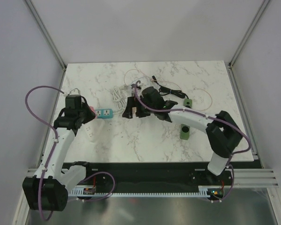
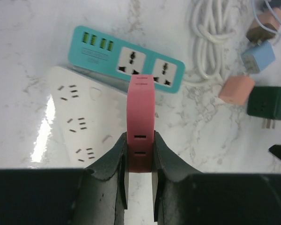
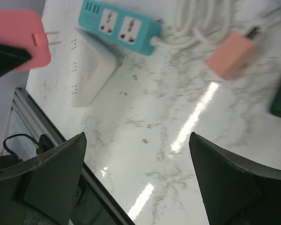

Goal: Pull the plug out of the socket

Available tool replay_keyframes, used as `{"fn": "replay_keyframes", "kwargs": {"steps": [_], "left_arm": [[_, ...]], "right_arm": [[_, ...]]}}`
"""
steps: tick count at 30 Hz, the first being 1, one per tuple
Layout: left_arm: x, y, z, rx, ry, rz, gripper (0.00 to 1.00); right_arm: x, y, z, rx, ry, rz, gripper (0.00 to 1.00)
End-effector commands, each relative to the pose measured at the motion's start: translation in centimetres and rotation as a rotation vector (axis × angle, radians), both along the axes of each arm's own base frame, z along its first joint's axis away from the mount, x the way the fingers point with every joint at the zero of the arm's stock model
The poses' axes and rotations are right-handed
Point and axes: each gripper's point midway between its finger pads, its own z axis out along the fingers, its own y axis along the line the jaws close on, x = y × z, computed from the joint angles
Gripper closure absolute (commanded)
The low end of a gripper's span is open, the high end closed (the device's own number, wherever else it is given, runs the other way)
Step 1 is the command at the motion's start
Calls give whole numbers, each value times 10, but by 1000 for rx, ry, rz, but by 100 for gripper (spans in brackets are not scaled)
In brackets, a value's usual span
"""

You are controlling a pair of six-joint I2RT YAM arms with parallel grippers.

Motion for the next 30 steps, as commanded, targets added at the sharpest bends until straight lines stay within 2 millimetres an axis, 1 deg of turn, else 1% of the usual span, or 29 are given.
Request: {"fn": "replay_keyframes", "kwargs": {"steps": [1, 2, 3, 4, 5, 6, 7, 8, 9, 10, 11, 12, 13, 14, 15, 16, 17, 19, 20, 21, 22, 24, 26, 27, 28, 29, 30], "left_arm": [[5, -44, 11, -117, -55, -94, 98], [1, -65, 9, -150, -49, -161, 98], [4, -78, 13, -175, -77, -196, 98], [2, -91, 5, -210, -59, -222, 98], [-3, -115, 3, -248, -53, -300, 98], [3, -130, 7, -277, -90, -349, 98], [5, -144, 0, -310, -77, -382, 98], [-5, -166, -8, -373, -43, -472, 98], [4, -183, 2, -438, -100, -520, 98], [1, -196, -15, -486, -52, -555, 98], [-9, -213, -16, -556, -23, -628, 98], [0, -227, -3, -603, -89, -667, 98], [-5, -240, -5, -629, -73, -716, 98], [-2, -247, -14, -631, -50, -721, 98], [0, -252, -17, -633, -41, -728, 98], [5, -258, -13, -633, -50, -739, 98], [5, -264, -24, -632, -13, -746, 98], [10, -272, -25, -642, 3, -762, 97], [8, -277, -30, -651, 27, -770, 96], [8, -279, -41, -655, 67, -759, 96], [7, -281, -45, -659, 89, -758, 96], [6, -281, -60, -661, 138, -733, 94], [7, -279, -68, -649, 159, -704, 90], [9, -279, -73, -643, 166, -699, 86], [11, -279, -72, -639, 161, -697, 84], [10, -278, -77, -627, 178, -689, 81], [10, -276, -80, -608, 189, -683, 75]], "right_arm": [[25, -70, 22, -70, -125, -109, 2], [22, -90, 9, -116, -131, -128, 2], [28, -110, 24, -105, -162, -173, 2], [23, -126, 12, -135, -147, -191, 2], [30, -145, 12, -137, -146, -233, 2], [29, -156, 22, -116, -159, -252, 2], [26, -169, 13, -124, -138, -265, 2], [23, -175, 14, -106, -127, -262, 2], [29, -191, 20, -90, -132, -300, 2], [25, -197, 14, -88, -116, -300, 2], [28, -208, 17, -74, -118, -313, 2], [25, -213, 12, -78, -106, -316, 2], [25, -217, 12, -76, -106, -320, 2], [25, -222, 15, -67, -107, -329, 2], [24, -226, 13, -67, -99, -333, 2], [23, -229, 11, -69, -96, -335, 2], [23, -232, 11, -67, -93, -341, 2], [20, -235, 10, -67, -94, -343, 2], [19, -236, 11, -67, -97, -345, 2], [18, -237, 10, -68, -95, -346, 2], [17, -238, 8, -72, -92, -346, 2], [17, -240, 6, -76, -90, -347, 2], [17, -241, 5, -80, -89, -346, 2], [17, -241, 3, -83, -86, -345, 2], [17, -240, 3, -82, -85, -345, 2], [17, -239, 1, -83, -79, -334, 2], [17, -238, 1, -82, -75, -330, 2]]}}
